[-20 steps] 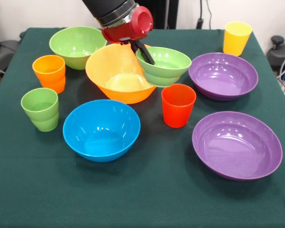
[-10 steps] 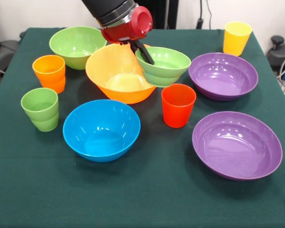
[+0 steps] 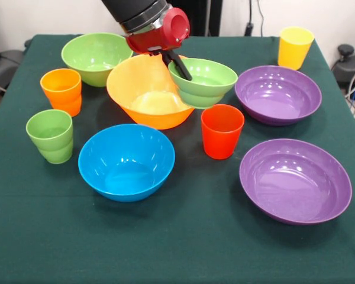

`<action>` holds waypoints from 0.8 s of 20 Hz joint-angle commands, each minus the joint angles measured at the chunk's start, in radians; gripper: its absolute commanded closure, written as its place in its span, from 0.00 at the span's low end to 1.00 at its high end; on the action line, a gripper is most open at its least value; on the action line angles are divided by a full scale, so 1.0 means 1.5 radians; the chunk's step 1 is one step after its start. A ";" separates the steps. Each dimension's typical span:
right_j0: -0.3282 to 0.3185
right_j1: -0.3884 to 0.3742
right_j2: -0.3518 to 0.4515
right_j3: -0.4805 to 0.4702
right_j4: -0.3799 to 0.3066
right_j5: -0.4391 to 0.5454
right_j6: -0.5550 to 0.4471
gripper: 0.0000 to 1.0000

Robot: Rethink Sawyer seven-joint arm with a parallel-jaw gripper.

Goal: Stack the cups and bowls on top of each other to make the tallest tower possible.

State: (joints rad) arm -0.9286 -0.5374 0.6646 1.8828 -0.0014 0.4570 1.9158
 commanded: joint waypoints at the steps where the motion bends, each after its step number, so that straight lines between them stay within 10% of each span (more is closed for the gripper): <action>1: 0.010 0.016 -0.025 0.028 -0.046 -0.056 0.032 1.00; 16: 0.000 -0.018 -0.003 0.136 -0.038 -0.146 0.077 1.00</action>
State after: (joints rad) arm -0.9310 -0.5579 0.6647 1.9828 -0.0009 0.3242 1.9158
